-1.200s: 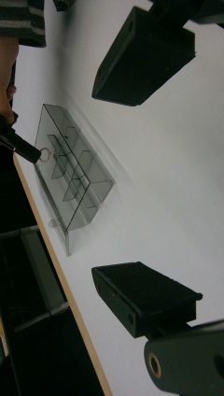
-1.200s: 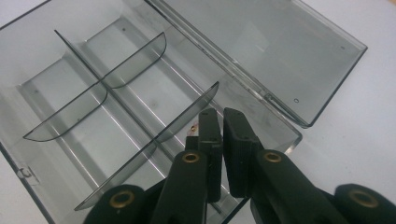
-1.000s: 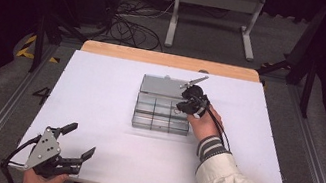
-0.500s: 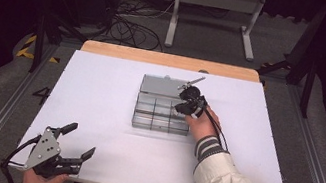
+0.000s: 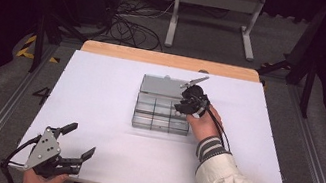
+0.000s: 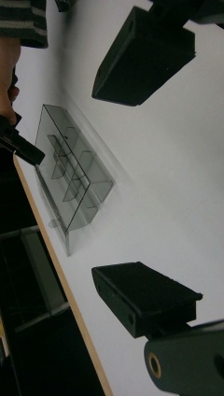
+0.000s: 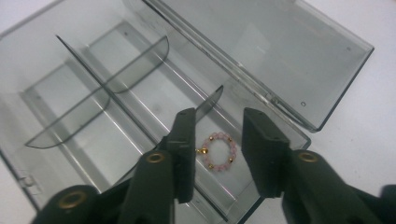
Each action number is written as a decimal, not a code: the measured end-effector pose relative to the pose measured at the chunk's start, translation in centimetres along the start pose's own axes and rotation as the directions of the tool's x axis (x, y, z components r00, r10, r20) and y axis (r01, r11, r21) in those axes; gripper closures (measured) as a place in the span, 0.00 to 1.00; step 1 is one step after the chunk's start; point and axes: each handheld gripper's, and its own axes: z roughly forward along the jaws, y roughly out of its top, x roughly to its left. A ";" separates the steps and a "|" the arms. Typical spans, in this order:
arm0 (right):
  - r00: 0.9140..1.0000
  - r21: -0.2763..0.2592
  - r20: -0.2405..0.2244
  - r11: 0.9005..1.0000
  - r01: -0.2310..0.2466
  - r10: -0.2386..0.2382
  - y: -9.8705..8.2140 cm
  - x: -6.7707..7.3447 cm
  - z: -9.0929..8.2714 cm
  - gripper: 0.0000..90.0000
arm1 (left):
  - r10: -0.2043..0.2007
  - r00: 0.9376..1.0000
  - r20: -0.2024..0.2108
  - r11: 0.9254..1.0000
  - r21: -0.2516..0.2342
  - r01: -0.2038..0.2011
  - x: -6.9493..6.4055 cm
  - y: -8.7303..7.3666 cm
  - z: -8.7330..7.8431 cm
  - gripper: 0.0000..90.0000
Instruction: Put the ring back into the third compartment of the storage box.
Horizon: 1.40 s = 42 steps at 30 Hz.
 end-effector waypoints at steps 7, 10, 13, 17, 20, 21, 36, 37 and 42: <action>1.000 -0.068 -0.021 0.998 0.001 -0.003 0.1 0.1 -1.6 0.56 | -0.006 1.000 0.002 1.000 -0.002 0.006 0.0 0.0 0.0 0.16; 1.000 -0.084 -0.023 0.997 0.002 -0.004 0.1 0.3 -2.2 0.49 | -0.002 1.000 0.000 1.000 -0.001 0.002 0.0 0.0 0.0 0.16; 0.999 -0.096 -0.030 0.995 0.007 -0.010 0.1 0.5 -2.7 0.45 | -0.005 1.000 0.001 1.000 -0.001 0.005 0.0 0.0 0.0 0.16; 0.999 -0.117 -0.026 0.993 0.025 -0.028 0.1 0.9 -3.4 0.38 | -0.002 1.000 0.000 1.000 0.000 0.002 0.0 0.0 0.0 0.16; 0.999 -0.132 -0.030 0.991 0.033 -0.038 0.1 1.1 -3.8 0.34 | -0.001 1.000 0.000 1.000 0.000 0.001 0.0 0.0 0.0 0.16; 0.999 -0.137 -0.033 0.990 0.034 -0.039 0.1 1.3 -3.9 0.32 | -0.007 1.000 0.002 1.000 -0.001 0.007 -0.1 0.0 0.0 0.16; 0.996 -0.190 -0.071 0.981 0.036 -0.050 -0.1 1.7 -5.1 0.11 | -0.005 1.000 0.003 1.000 0.000 0.005 0.0 0.0 0.0 0.16; 0.996 -0.191 -0.072 0.981 0.037 -0.052 -0.1 1.8 -5.2 0.10 | -0.002 1.000 0.000 1.000 0.000 0.002 0.0 0.0 0.0 0.16; 0.995 -0.210 -0.079 0.977 0.045 -0.063 -0.4 2.0 -5.9 0.04 | -0.009 1.000 0.002 1.000 -0.003 0.009 0.0 0.0 0.0 0.16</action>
